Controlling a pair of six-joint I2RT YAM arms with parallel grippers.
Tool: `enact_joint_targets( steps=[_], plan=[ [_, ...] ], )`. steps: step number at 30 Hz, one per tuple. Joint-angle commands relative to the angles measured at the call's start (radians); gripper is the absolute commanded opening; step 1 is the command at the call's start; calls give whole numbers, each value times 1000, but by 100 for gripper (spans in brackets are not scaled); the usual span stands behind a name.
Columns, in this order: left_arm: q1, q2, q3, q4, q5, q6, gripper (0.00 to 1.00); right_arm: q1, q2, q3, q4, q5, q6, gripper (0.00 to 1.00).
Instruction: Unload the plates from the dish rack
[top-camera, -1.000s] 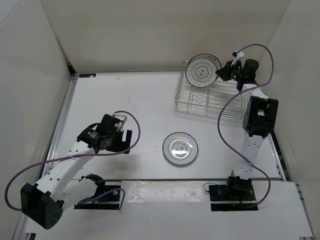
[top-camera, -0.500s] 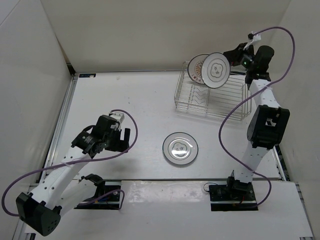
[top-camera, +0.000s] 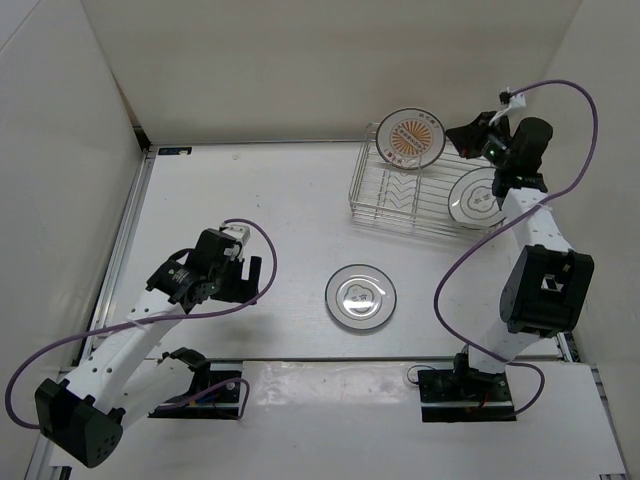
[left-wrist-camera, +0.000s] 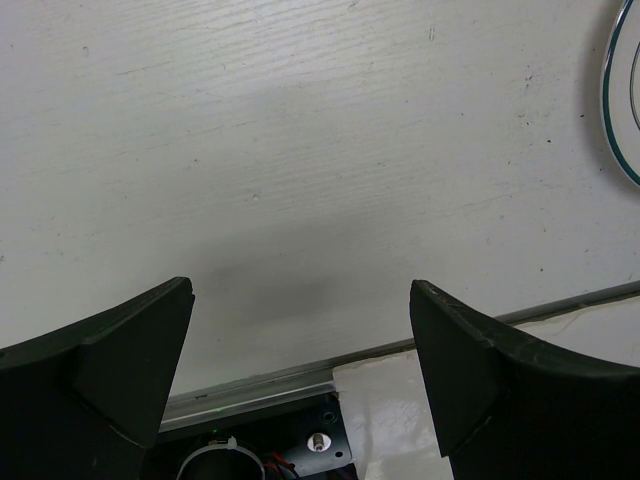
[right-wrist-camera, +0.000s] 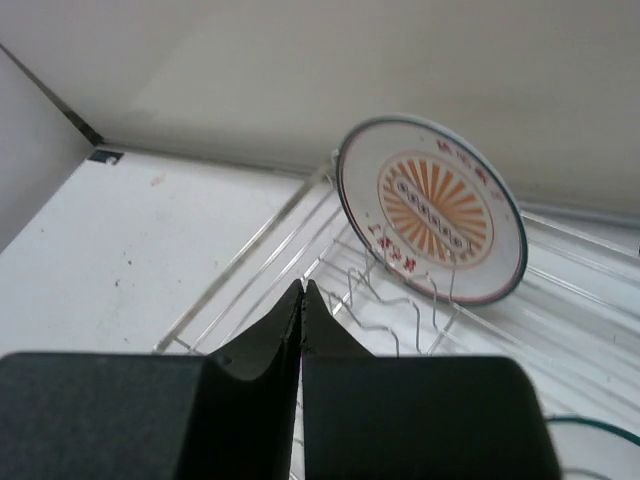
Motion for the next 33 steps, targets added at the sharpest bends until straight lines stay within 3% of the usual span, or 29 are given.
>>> enact_joint_targets(
  steps=[1, 7, 8, 13, 15, 24, 27, 33],
  plan=[
    [-5, -10, 16, 3, -11, -8, 100, -2, -42, -56, -7, 45, -40, 0],
    [-5, -10, 16, 0, -14, -8, 100, -5, -54, -66, -128, 201, -80, 3],
    [-4, -13, 18, -3, -12, -8, 100, -3, -53, -61, -174, 231, -79, 20],
    [-5, -8, 19, -4, -9, -10, 100, 0, -38, 31, -413, 438, -62, 43],
    [-4, -7, 21, -6, -5, -10, 100, 1, -8, 78, -536, 463, -51, 57],
    [-4, -2, 21, -9, 12, -10, 100, 0, 303, 494, -1044, 582, -50, 64],
    [-4, -2, 22, -12, 17, -11, 100, 6, 369, 555, -1150, 677, -60, 64],
    [-5, -2, 24, -9, 23, -8, 100, 12, 406, 548, -1204, 774, -68, 65]
  ],
)
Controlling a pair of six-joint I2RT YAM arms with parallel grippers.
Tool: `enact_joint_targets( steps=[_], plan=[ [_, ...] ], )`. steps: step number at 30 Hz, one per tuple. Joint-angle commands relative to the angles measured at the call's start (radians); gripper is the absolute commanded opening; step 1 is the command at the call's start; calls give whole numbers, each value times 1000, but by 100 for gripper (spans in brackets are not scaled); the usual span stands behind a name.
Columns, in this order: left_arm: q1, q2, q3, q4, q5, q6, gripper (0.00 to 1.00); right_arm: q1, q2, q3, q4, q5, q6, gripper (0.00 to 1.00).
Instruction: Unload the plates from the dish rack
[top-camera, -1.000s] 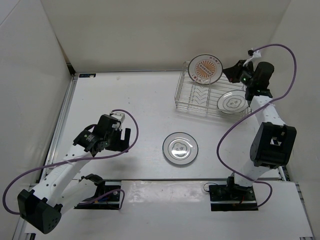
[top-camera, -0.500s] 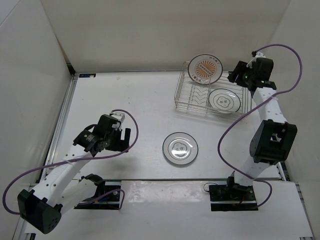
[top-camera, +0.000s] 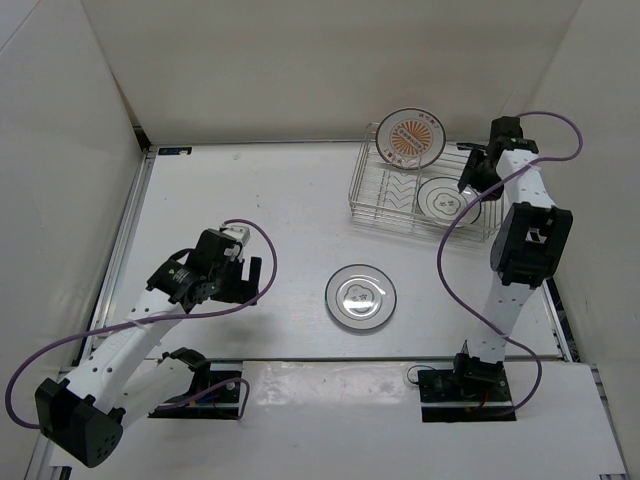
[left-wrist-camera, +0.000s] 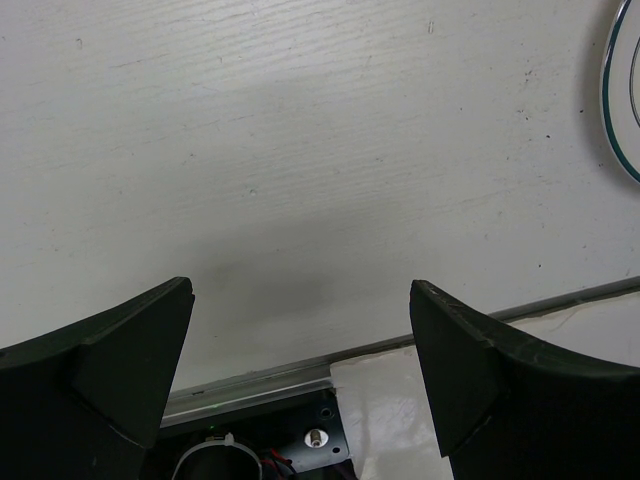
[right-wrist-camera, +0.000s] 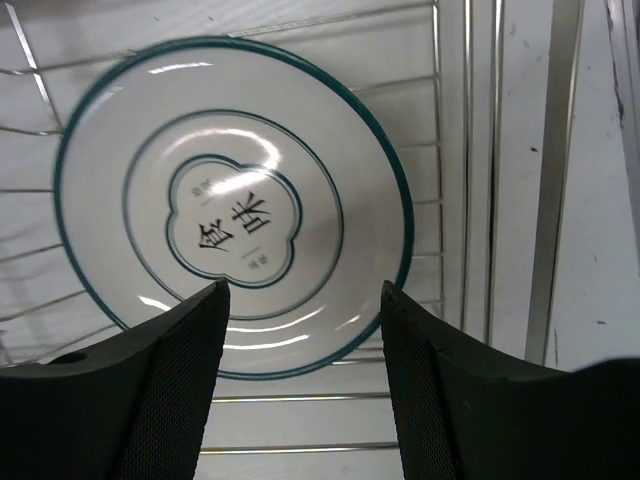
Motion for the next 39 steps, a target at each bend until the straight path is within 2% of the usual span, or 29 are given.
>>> enact_joint_targets(
  steps=[1, 4, 16, 25, 29, 33, 35, 39],
  plan=[
    [-7, -4, 25, -1, 16, -1, 100, 5, -3, 49, -100, 80, -11, 65],
    [-5, -3, 24, 0, 21, -3, 100, 4, 37, 86, -181, 99, -1, 62],
    [-4, -7, 24, -1, 21, -4, 100, -4, 93, 16, -189, -12, 164, 62],
    [-4, -19, 25, -1, 27, -6, 100, -12, 114, -7, -235, 198, 131, 66],
    [-4, -24, 22, 0, 29, -4, 100, -21, 97, -44, -224, 203, 147, 67],
    [-4, -21, 24, -1, 29, -4, 100, -29, 55, -98, -155, 157, 167, 67],
    [-5, -24, 24, -1, 24, -4, 100, -36, 60, -108, -146, 84, 181, 67],
    [-4, -24, 21, -1, 16, -4, 100, -52, 75, -154, -96, 2, 226, 59]
  ],
)
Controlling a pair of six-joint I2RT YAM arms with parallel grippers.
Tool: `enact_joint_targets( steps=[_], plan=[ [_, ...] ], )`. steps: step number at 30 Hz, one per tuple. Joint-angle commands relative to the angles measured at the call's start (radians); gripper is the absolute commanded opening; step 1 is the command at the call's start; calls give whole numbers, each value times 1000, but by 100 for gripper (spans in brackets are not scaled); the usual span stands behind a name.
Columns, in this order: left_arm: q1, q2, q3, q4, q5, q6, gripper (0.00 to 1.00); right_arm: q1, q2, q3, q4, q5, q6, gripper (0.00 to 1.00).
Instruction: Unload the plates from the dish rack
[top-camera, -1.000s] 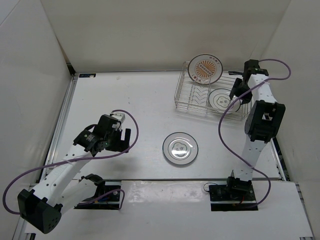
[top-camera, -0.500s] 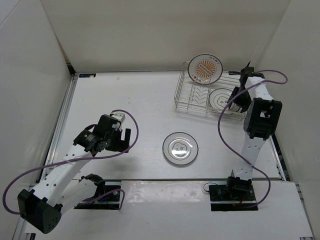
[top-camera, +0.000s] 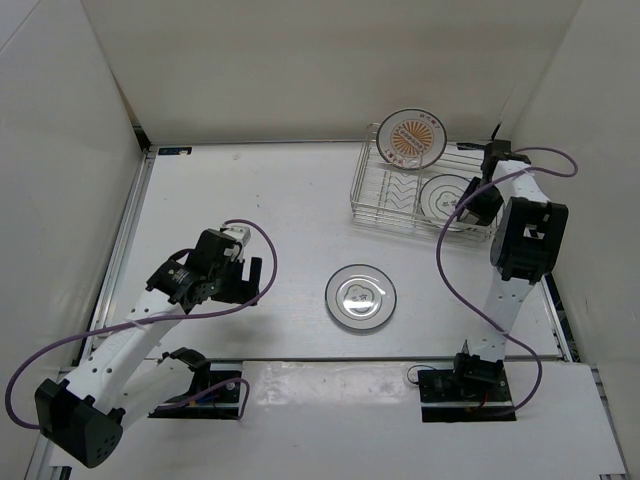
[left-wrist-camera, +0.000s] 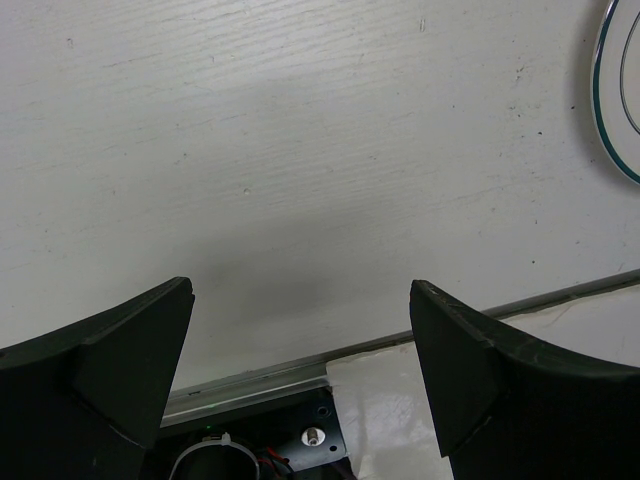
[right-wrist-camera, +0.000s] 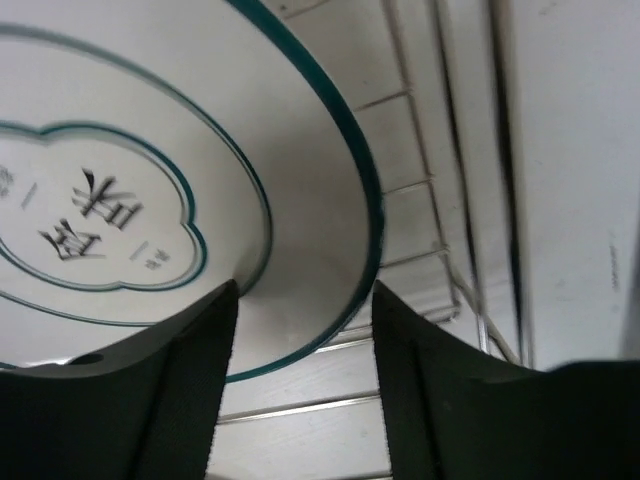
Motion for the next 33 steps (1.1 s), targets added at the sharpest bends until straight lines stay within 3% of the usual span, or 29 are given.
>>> enact_joint_targets(
  steps=[1, 8, 11, 16, 22, 26, 33],
  plan=[
    [-3, -20, 21, -1, 4, -5, 100, -42, -3, -97, 63, -104, 65, 56],
    [-3, -16, 21, -4, 1, -5, 100, -62, -42, -254, 222, -227, 140, 37],
    [-4, -10, 21, -4, -2, -5, 100, -71, -59, -311, 287, -253, 157, 18],
    [-4, -12, 21, -4, -5, -4, 100, -76, -100, -361, 348, -263, 163, 0],
    [-3, -9, 22, -3, -7, -4, 100, -80, -154, -404, 394, -252, 163, 3],
    [-3, -6, 22, -4, -5, -5, 100, -83, -151, -394, 379, -250, 156, 35],
    [-6, -3, 21, -4, -4, -4, 100, -90, -258, -518, 529, -246, 195, 52]
  ],
)
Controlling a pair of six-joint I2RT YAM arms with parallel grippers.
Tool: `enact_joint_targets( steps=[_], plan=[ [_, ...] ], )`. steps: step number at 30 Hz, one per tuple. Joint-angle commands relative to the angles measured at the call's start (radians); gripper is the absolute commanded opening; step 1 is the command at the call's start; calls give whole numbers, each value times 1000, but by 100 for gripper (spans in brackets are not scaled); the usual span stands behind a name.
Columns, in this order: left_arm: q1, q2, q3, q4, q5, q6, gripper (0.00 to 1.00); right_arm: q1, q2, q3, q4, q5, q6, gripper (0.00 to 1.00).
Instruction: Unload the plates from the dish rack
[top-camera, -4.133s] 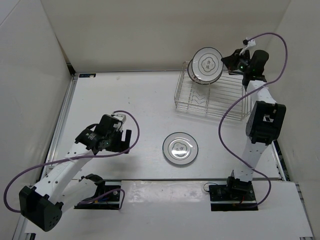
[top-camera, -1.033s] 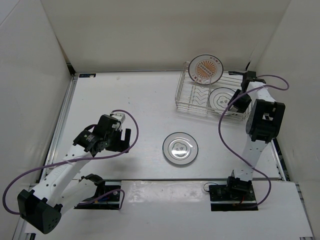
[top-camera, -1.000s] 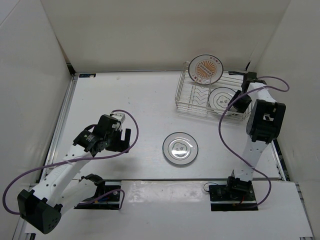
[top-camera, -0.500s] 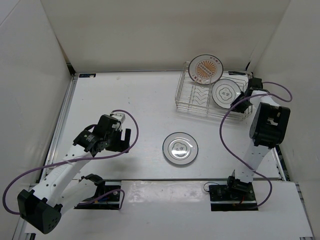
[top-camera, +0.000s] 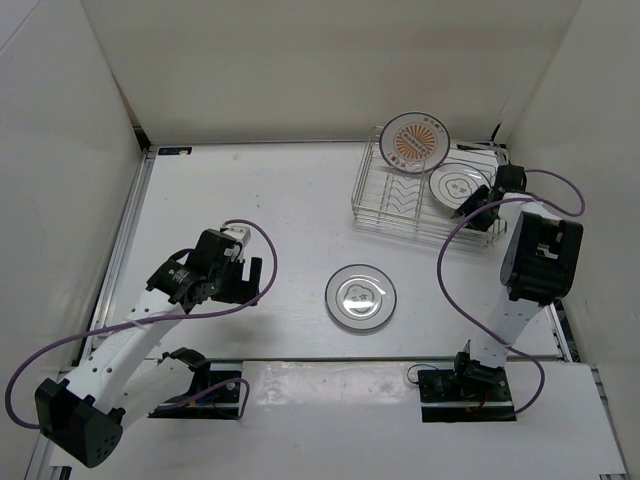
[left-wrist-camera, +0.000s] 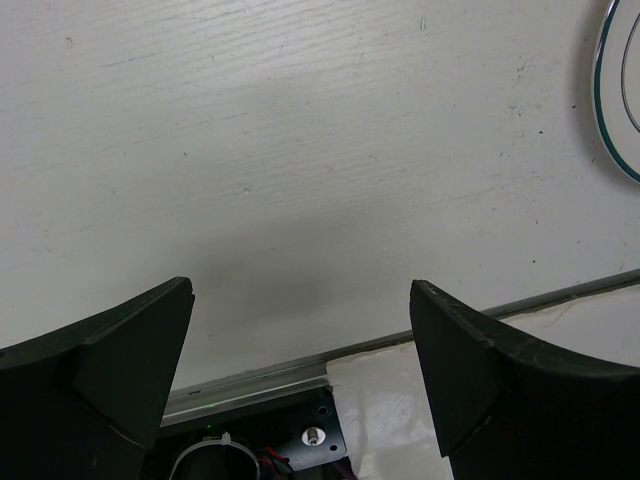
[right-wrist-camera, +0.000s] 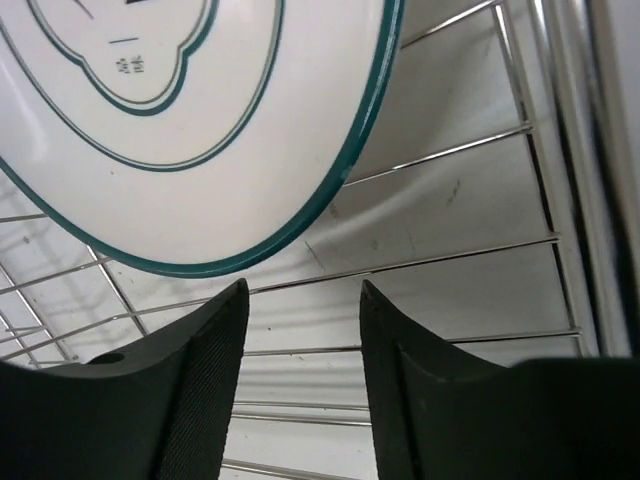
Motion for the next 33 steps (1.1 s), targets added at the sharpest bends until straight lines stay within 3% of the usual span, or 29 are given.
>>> enact_joint_targets(
  steps=[1, 3, 15, 33],
  plan=[
    [-3, -1, 22, -5, -5, -5, 100, -19, -72, -103, -5, 24, 35, 53],
    [-2, -1, 21, -3, -2, -5, 100, -25, -121, -175, 82, 20, 90, 61],
    [-2, 1, 24, -3, -4, -2, 100, -49, -182, -321, 423, -95, 341, 62],
    [-2, 4, 21, 0, 3, -4, 100, -55, -150, -266, 487, -62, 436, 54]
  ],
)
